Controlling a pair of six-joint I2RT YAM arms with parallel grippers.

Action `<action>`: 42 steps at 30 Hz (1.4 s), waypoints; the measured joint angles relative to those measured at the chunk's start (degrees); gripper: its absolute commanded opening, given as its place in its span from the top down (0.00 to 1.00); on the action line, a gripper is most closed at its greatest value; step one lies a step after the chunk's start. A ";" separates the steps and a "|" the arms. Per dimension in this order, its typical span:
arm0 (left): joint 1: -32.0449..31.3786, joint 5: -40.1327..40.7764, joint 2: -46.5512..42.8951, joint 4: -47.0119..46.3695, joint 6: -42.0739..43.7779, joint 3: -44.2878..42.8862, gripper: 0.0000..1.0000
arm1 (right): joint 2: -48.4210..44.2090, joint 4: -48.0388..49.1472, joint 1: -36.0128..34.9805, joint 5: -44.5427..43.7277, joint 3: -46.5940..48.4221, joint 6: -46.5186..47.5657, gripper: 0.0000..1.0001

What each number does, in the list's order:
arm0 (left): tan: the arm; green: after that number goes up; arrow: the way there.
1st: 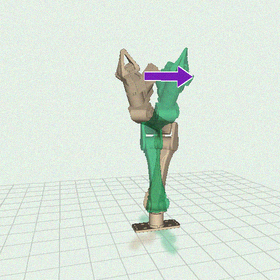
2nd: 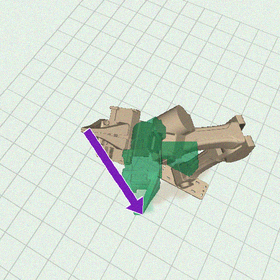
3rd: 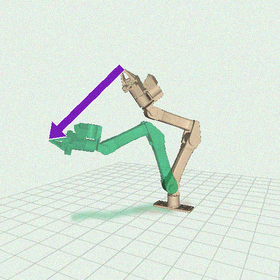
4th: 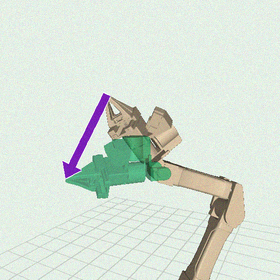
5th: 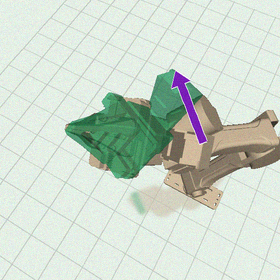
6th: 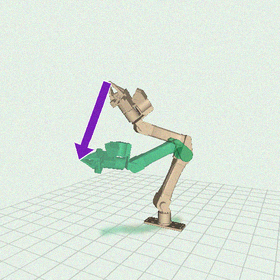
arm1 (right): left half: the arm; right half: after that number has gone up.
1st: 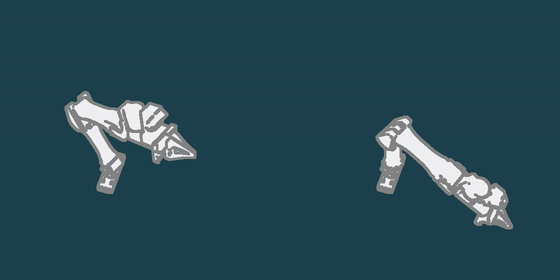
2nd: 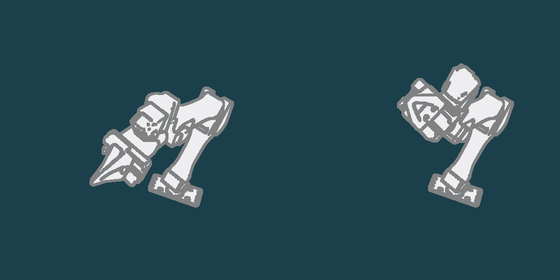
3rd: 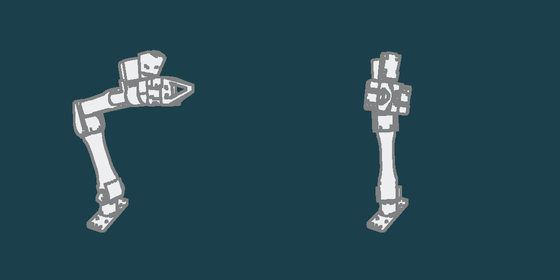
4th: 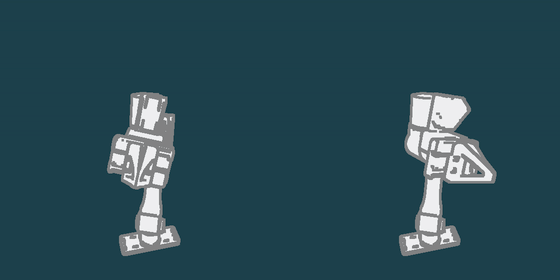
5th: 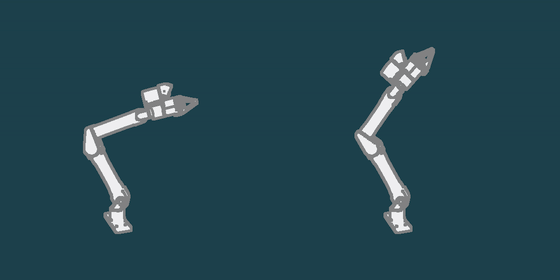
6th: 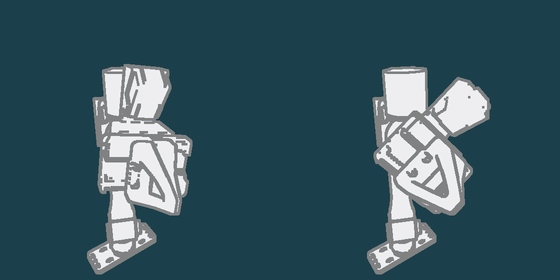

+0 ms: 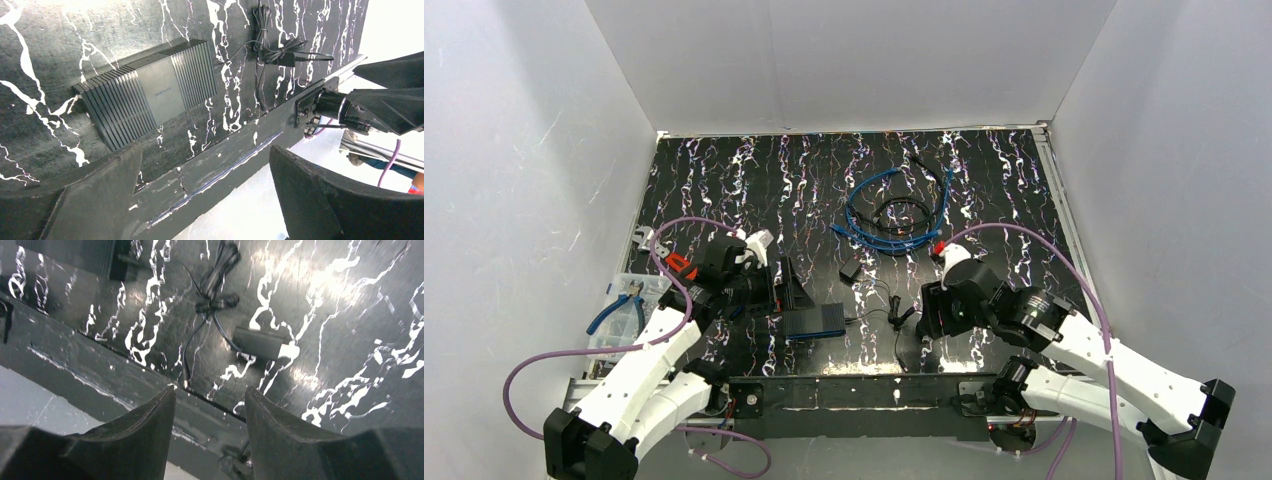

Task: Insert the plug into the switch port
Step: Pick up the power from the center of the board.

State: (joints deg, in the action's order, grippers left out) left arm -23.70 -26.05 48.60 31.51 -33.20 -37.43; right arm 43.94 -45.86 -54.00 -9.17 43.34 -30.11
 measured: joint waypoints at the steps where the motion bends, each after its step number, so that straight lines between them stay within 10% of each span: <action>1: 0.00 -0.45 0.01 0.00 0.18 -0.01 0.02 | -0.07 -0.54 0.00 0.57 -0.49 -0.61 0.42; 21: 0.00 -4.06 0.11 0.00 2.18 -0.04 0.02 | 11.30 6.40 0.00 -5.69 -4.61 -7.11 0.54; 31: 0.00 -4.43 0.11 0.00 2.25 -0.04 0.02 | 18.38 10.45 0.00 -9.97 -3.60 -5.27 0.98; 42: 0.00 -4.50 1.04 -0.03 2.31 -0.04 0.02 | 19.85 10.00 0.00 -11.69 1.47 -0.15 0.99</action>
State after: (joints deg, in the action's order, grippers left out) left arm -23.70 -30.54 49.64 31.47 -30.89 -37.47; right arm 63.79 -35.86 -54.00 -20.86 44.81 -30.27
